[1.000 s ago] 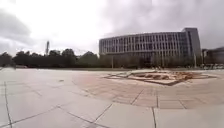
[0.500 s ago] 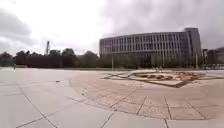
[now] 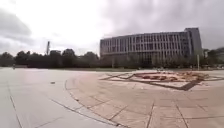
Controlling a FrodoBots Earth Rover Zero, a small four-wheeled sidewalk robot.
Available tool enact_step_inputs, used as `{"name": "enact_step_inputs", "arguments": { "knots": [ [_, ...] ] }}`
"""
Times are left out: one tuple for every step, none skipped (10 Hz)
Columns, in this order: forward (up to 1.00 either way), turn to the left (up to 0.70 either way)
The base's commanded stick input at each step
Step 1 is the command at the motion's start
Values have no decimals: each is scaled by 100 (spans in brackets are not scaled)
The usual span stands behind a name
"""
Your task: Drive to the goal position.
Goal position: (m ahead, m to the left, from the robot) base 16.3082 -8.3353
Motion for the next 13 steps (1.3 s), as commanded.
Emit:
{"name": "enact_step_inputs", "arguments": {
  "knots": [
    [70,0],
    [70,0],
    [70,0],
    [70,0],
    [70,0],
    [70,0],
    [70,0],
    [70,0],
    [70,0],
    [70,0],
    [70,0],
    [70,0],
    [70,0]
  ]
}}
